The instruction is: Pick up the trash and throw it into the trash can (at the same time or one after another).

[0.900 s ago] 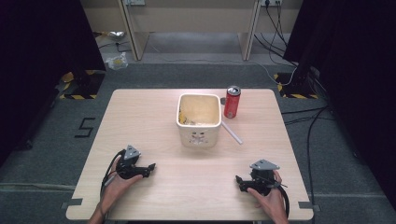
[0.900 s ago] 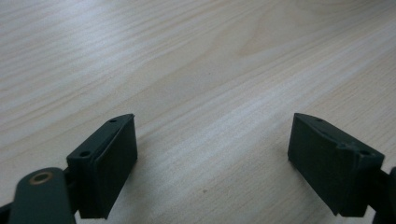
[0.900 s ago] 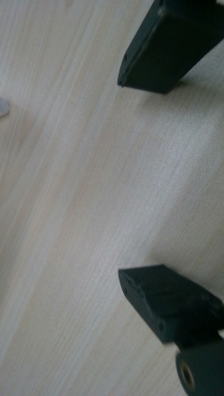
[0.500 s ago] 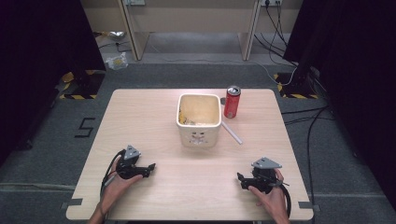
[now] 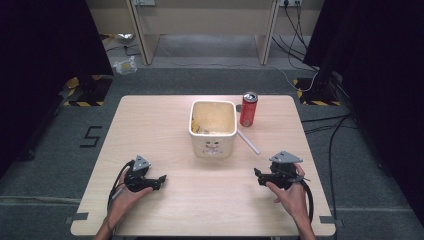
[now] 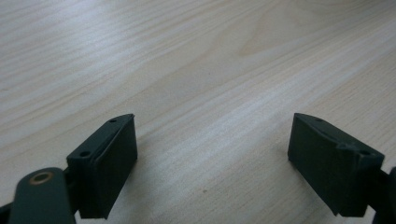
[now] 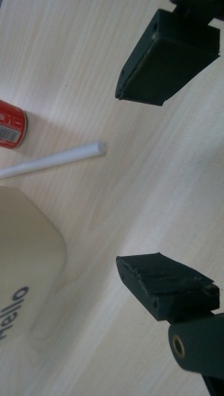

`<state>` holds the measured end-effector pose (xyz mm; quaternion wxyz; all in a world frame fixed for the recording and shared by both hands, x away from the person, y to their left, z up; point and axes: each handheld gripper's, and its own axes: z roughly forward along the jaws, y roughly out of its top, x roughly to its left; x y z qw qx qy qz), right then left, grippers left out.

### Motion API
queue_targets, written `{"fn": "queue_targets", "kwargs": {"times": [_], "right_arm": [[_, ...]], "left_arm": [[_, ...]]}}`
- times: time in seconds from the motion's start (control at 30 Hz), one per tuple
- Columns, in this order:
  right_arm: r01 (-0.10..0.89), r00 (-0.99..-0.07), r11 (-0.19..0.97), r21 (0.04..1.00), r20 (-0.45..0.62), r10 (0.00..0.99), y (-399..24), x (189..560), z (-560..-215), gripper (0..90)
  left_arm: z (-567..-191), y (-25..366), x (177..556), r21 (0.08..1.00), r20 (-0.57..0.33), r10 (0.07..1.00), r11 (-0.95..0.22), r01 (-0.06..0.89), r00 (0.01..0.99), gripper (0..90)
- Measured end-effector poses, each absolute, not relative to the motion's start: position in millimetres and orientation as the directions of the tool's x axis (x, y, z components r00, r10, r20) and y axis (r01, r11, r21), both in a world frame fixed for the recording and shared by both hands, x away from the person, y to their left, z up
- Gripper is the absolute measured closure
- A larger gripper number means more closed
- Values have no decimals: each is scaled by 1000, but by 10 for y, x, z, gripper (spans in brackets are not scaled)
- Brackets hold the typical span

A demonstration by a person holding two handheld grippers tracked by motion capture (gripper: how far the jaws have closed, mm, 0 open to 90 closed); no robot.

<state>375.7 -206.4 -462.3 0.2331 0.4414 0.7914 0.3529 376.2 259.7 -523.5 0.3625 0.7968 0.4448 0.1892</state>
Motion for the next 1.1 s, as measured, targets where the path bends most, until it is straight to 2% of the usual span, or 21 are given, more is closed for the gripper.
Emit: {"fn": "queue_targets", "kwargs": {"times": [0.27,0.43,0.9,1.07,1.1], "right_arm": [[513,-497,354,782,-66,865,-2038,4016,-4511,207],[504,-513,366,782,-70,856,-1976,4209,-4501,267],[537,-534,364,761,-26,845,-1848,4683,-4774,397],[522,-546,402,752,-67,835,-1804,4774,-4773,445],[523,-544,374,766,-38,838,-1784,4822,-4780,466]], "left_arm": [[-5235,2597,3761,746,-21,846,-341,572,533,147],[-5235,2597,3762,746,-21,846,-342,572,533,147],[-5235,2597,3761,746,-21,846,-341,572,533,147],[-5235,2597,3762,746,-21,846,-341,572,533,147],[-5235,2597,3761,746,-21,846,-341,572,533,147]]}}
